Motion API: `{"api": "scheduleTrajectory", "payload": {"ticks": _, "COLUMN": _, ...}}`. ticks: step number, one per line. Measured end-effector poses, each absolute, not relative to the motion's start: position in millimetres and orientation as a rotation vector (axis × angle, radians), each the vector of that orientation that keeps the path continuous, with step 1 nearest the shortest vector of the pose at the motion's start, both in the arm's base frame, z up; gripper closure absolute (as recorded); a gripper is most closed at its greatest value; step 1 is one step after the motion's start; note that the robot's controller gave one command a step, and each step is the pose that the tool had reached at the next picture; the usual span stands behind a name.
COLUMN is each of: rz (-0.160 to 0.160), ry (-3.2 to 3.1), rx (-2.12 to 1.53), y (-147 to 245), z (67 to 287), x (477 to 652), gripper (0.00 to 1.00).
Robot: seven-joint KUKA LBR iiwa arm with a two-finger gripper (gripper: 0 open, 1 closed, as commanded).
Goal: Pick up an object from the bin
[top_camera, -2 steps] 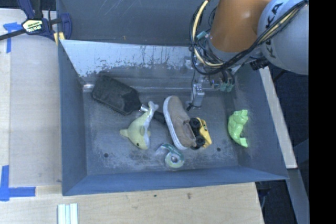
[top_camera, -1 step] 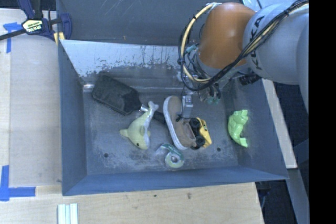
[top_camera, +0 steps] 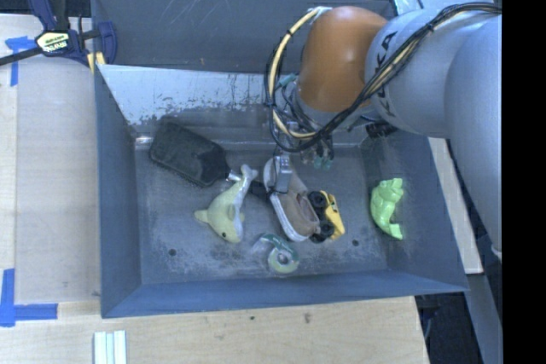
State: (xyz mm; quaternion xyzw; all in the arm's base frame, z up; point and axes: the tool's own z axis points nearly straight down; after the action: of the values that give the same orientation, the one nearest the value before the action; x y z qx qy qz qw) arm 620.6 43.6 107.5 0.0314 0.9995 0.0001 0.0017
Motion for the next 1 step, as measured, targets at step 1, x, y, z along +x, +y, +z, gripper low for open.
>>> {"api": "scheduleTrajectory", "payload": {"ticks": 1, "rz": 0.002, "ry": 3.123, "rx": 0.233, "y": 52.9, "z": 87.2, "x": 615.0, "gripper": 0.00}}
